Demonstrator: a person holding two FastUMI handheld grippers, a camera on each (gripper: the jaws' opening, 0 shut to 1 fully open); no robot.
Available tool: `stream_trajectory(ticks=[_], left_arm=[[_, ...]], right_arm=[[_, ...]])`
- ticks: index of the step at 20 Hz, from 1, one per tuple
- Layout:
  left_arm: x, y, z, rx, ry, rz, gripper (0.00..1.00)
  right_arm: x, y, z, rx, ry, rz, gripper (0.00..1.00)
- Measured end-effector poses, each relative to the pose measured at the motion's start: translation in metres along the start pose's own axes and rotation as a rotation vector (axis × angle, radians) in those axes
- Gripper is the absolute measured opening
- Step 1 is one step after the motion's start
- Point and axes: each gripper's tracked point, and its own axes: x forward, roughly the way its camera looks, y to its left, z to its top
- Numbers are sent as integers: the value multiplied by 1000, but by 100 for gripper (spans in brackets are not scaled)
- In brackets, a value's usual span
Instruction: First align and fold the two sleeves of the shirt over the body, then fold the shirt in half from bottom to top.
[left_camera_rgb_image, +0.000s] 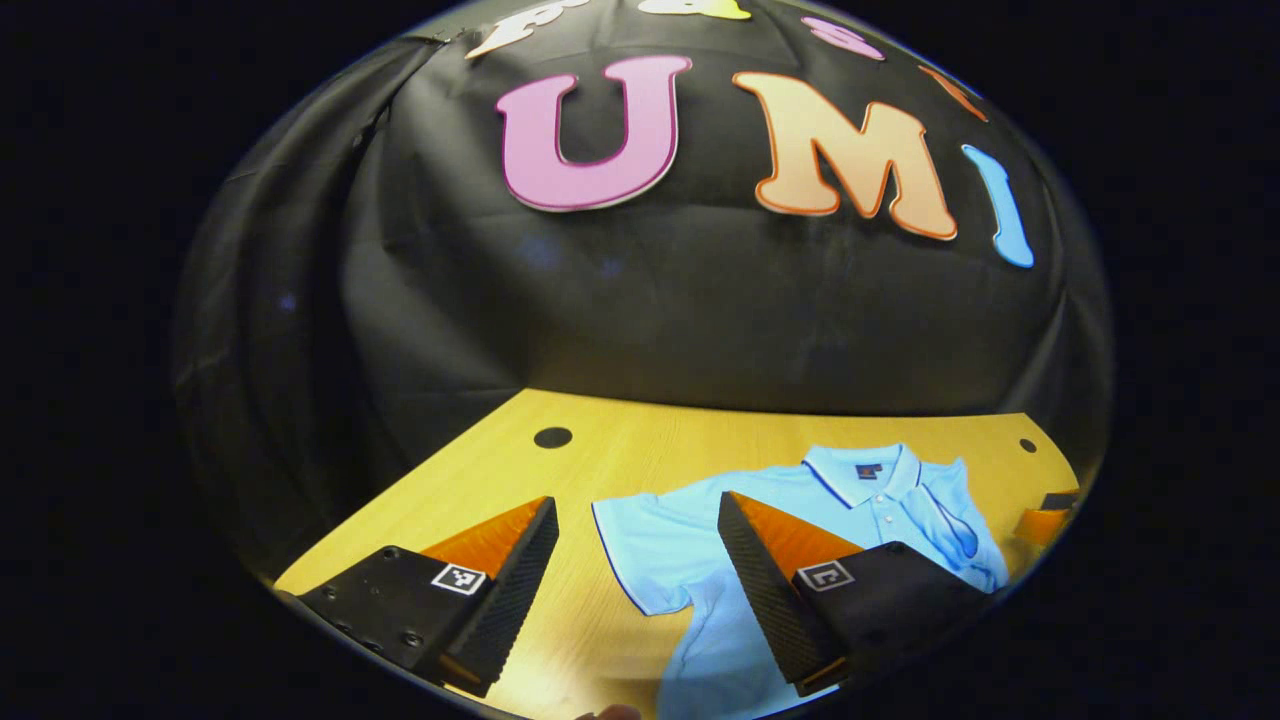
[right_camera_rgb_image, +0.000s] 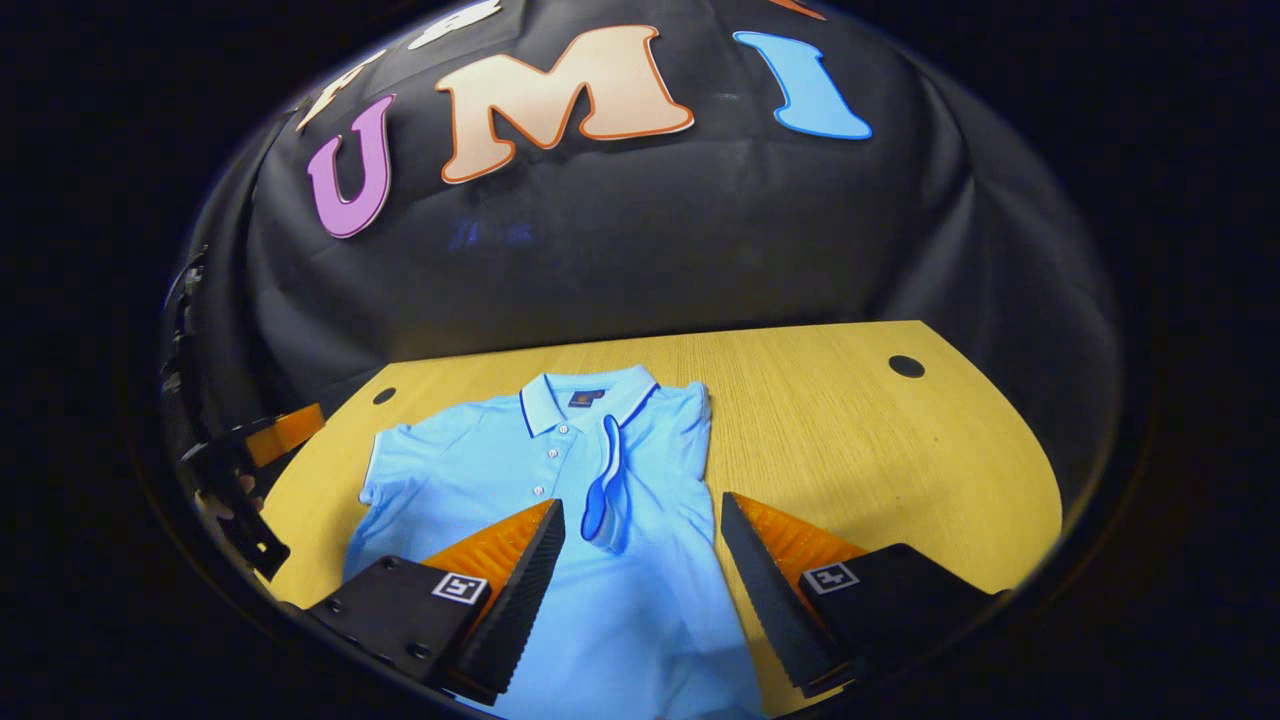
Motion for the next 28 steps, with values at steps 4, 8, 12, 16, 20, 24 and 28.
stream_trajectory(ticks=[4,8,12,16,20,24,28], left_arm=[[35,8,-39,-53,117,10,96],[59,8,-68,-101,218,5,96],[67,9,-84,-79,275,12,95],[68,5,-86,-28,295,-8,95],[71,-4,-84,-52,284,-50,79],[74,-20,-78,-139,247,-107,7],[67,-31,-70,-172,250,-129,0]], right_arm=[[-26,-16,-20,-37,24,-22,94],[-45,-26,-35,-55,59,-33,95],[-51,-40,-25,-45,43,-63,99],[-52,-48,-18,-18,10,-85,95],[-59,-47,-23,-43,10,-91,99],[-62,-48,-31,-29,15,-91,99],[-68,-50,-30,-25,4,-93,99]])
